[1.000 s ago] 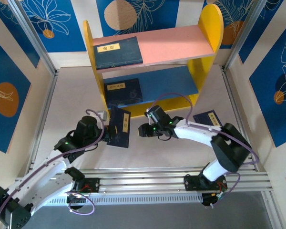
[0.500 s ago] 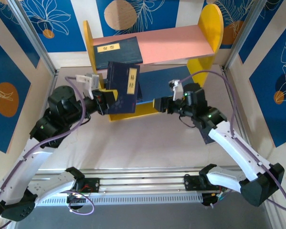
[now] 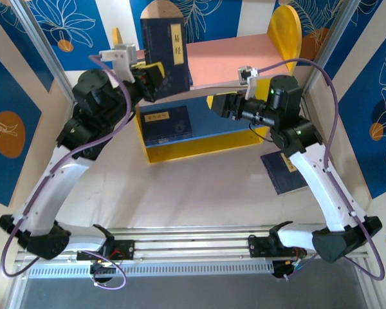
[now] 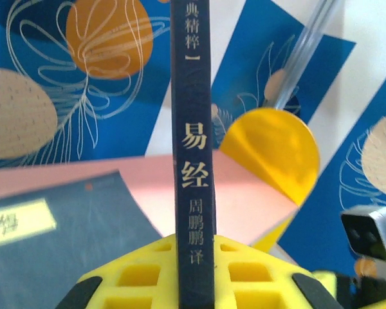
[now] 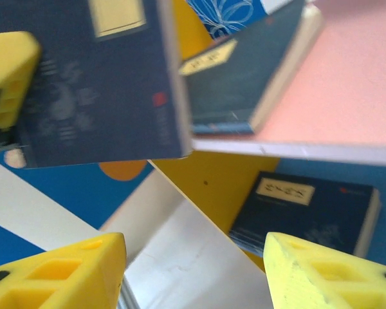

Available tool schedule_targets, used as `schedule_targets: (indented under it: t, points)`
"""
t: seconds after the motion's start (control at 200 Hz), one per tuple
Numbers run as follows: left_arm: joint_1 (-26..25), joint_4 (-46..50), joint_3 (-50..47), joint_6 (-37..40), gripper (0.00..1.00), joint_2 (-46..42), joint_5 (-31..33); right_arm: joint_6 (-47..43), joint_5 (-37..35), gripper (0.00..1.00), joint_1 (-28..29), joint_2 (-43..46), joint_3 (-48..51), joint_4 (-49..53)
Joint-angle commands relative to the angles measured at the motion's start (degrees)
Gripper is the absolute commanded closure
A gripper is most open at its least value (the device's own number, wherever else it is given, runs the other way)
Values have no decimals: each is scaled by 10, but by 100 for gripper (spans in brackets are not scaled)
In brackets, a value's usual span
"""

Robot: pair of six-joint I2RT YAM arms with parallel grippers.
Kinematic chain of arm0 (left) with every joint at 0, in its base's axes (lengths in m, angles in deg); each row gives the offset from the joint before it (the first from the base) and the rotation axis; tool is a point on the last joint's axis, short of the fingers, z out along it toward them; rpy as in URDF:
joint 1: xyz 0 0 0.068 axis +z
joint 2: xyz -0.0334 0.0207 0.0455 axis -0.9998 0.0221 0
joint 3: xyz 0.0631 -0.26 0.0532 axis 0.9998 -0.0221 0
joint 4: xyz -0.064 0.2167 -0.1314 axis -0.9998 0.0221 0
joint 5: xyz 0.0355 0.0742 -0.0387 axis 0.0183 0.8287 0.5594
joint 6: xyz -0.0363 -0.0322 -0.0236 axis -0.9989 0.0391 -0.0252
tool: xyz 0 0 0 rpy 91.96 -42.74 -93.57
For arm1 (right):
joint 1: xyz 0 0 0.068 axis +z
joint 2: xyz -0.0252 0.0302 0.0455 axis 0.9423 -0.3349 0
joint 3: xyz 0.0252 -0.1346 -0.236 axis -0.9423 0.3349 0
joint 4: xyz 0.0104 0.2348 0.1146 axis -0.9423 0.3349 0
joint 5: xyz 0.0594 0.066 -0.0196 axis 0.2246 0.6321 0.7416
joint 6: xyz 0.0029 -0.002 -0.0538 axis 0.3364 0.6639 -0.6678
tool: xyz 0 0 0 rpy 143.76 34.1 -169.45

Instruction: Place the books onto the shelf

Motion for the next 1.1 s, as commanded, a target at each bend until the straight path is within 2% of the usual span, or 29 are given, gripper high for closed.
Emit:
schedule_targets:
  t: [0.0, 0.22, 0.345, 0.43, 0.565, 0.885, 1.096]
  points:
    - [-1, -105, 58, 12, 100, 29, 26, 55, 47, 41, 1, -21, -38, -58]
    - [-1, -269, 43, 9, 100, 64, 21, 145, 51, 40, 6, -59, -50, -183]
    - [-1, -348, 27, 7, 100, 76, 10, 186, 45, 29, 9, -81, -57, -243]
    - [-1, -398, 16, -4, 100, 85, -20, 209, 45, 26, 12, -99, -65, -281]
    - [-1, -407, 23, -29, 100, 95, -58, 235, 42, 23, 15, -120, -76, -329]
    - [0, -441, -23, -69, 100, 75, -41, 274, 48, 21, 17, -152, -102, -386]
    - [0, -470, -29, -114, 100, 87, -58, 307, 41, 22, 18, -176, -107, -427]
